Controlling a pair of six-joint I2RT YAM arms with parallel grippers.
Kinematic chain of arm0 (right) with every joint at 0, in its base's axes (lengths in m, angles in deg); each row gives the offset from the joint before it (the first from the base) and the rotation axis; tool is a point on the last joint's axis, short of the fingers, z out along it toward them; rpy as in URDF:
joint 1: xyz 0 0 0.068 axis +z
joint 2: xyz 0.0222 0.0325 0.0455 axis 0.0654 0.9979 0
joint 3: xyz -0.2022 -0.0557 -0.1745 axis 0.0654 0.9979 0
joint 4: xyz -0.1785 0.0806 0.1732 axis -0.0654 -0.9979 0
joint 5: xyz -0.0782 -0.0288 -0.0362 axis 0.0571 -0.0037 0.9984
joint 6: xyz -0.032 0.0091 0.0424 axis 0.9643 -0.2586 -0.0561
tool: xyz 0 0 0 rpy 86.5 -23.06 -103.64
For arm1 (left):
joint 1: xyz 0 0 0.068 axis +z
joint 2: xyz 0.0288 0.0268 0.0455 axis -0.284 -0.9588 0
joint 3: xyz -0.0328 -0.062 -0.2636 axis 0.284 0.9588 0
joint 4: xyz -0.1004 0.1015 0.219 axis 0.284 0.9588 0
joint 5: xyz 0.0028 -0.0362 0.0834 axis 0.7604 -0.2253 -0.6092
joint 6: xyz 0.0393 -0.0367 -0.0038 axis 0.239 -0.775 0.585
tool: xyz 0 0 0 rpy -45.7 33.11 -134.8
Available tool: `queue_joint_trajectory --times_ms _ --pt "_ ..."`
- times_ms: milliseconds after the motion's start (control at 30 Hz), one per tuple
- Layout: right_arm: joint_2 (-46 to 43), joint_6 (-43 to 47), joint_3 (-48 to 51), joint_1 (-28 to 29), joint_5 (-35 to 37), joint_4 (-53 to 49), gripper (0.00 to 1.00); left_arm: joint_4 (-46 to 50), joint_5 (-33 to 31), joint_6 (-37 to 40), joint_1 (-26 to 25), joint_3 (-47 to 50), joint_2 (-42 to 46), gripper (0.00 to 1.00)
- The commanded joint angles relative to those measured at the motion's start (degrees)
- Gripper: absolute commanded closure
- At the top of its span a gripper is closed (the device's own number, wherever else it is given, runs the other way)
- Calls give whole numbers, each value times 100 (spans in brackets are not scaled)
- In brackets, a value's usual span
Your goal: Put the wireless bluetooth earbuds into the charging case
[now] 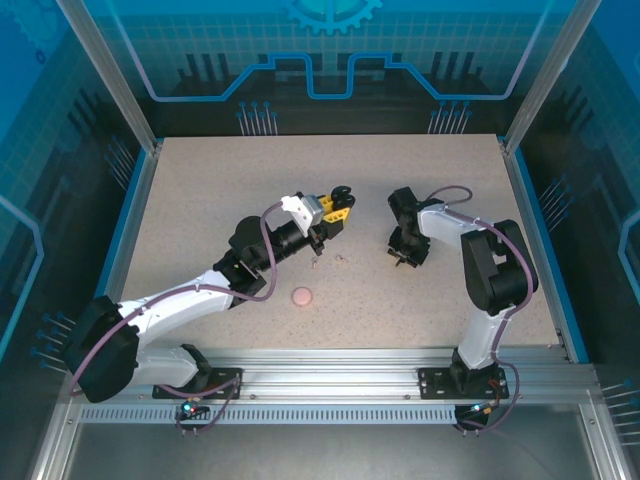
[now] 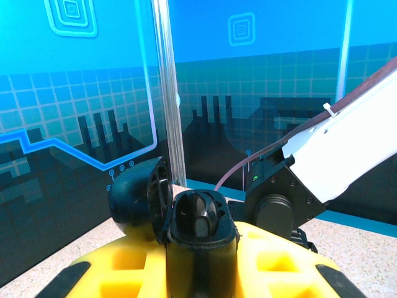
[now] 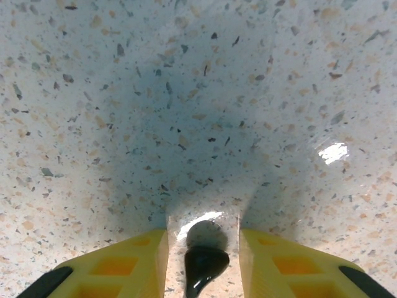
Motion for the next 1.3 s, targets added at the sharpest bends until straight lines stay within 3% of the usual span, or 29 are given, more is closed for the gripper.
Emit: queue_joint_trajectory --times_ms 0,467,833,1000,1267 --pt "-33 -153 149 120 -454 197 66 -260 -15 -28 -34 -36 41 100" --pt "12 -161 165 207 -605 242 70 -224 -8 -28 -36 -63 21 100" --pt "-93 -60 226 219 -631 297 84 -147 -6 -45 -40 -107 23 100" --pt "-563 224 317 256 -404 456 90 -142 19 -37 -40 -106 30 100" --pt "-1817 998 183 370 -221 549 90 -78 94 -45 -42 -122 84 100"
